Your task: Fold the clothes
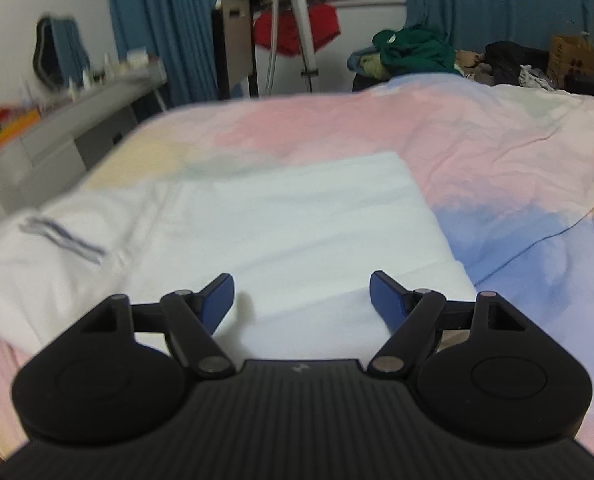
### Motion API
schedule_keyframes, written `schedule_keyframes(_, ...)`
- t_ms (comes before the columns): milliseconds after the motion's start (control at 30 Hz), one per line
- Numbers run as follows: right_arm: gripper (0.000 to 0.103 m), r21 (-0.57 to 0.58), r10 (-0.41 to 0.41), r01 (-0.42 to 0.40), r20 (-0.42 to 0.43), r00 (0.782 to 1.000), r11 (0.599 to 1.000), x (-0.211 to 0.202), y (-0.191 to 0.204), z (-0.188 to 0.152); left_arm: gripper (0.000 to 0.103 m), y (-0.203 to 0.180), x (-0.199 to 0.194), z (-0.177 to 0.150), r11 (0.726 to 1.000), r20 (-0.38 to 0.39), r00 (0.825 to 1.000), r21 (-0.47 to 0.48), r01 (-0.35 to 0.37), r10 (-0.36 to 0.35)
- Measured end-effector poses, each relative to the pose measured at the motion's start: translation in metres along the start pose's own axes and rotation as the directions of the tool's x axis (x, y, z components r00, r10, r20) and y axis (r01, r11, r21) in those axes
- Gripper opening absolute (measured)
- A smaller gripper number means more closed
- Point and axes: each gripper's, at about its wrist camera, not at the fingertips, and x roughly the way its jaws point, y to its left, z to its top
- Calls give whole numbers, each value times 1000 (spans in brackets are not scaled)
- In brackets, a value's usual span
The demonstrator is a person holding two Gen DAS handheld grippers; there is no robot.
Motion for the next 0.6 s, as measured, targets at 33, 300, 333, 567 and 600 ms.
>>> schedule_keyframes(33, 77, -18, -7, 7, -14, 1000, 1000, 4, 2, -2, 23, -12, -5, -6, 998, 36, 999, 66, -4, 2)
schedule_keyframes(300, 78, 80, 39, -37, -18, 999, 996, -1, -12, 8, 18, -98, -63, -64, 850, 263, 960, 523, -60, -94)
schedule_keyframes(333, 78, 125, 52, -51, -7, 999, 991, -5, -20, 11, 17, -110, -69, -71, 837, 273, 956, 544, -60, -109)
schedule_keyframes(567, 78, 379, 69, -93, 74, 995, 921, -29, -73, 22, 16, -216, -112, -157, 723, 334, 908, 689, -53, -251)
schedule_keyframes(600, 78, 411, 73, -102, 85, 994, 906, -32, -80, 23, 16, -233, -114, -178, 695, 333, 903, 717, -55, -272)
